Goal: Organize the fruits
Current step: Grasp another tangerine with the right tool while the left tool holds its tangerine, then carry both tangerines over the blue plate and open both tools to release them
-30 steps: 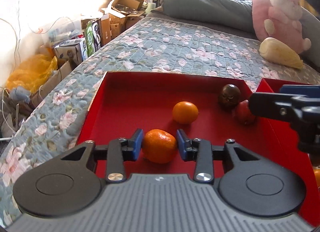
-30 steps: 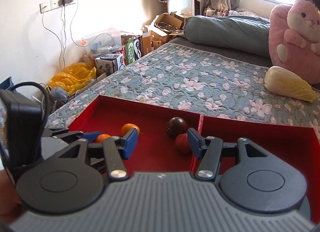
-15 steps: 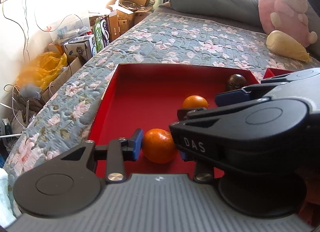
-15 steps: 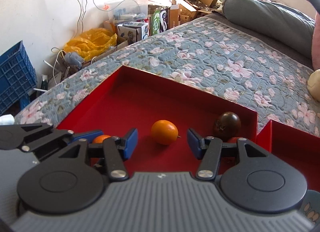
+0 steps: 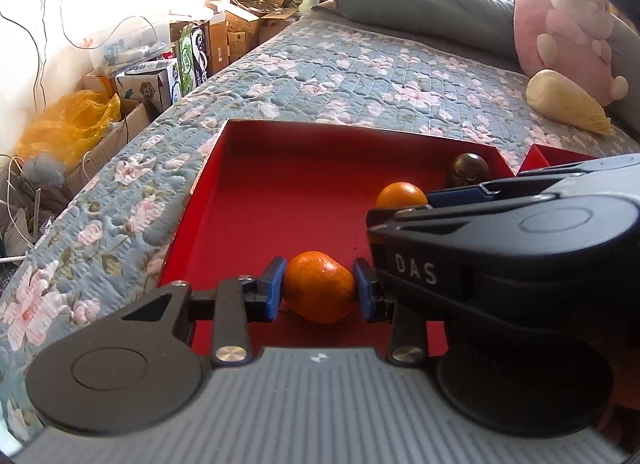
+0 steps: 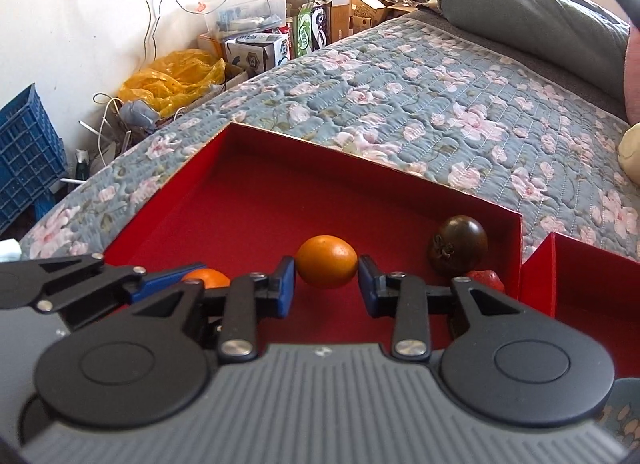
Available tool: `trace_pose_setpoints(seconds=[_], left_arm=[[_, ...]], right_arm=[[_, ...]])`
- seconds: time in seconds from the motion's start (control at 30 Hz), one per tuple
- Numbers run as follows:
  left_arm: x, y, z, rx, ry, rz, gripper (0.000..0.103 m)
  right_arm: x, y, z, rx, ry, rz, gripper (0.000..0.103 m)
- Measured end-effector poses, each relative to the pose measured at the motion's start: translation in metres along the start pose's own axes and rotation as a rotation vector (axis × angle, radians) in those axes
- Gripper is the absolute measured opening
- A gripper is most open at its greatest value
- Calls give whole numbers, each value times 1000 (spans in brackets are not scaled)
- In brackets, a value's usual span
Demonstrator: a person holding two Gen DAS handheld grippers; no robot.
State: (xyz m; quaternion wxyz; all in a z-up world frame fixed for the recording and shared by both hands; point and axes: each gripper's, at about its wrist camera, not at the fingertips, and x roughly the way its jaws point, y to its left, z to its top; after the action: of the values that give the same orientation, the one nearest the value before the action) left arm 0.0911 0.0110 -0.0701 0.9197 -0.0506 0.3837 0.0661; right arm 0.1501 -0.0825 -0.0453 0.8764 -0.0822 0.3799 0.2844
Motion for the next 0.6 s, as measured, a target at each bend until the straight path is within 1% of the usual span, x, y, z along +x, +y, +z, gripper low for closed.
trace_pose_setpoints(seconds=[0.33, 0.6], left_arm=[[-23, -4, -2, 30, -43, 13, 42], [-51, -22, -9, 86, -85, -5, 42]], right_arm=[[-56, -6, -16, 54, -89, -15, 38], [-96, -14, -35, 102, -136, -19, 37]])
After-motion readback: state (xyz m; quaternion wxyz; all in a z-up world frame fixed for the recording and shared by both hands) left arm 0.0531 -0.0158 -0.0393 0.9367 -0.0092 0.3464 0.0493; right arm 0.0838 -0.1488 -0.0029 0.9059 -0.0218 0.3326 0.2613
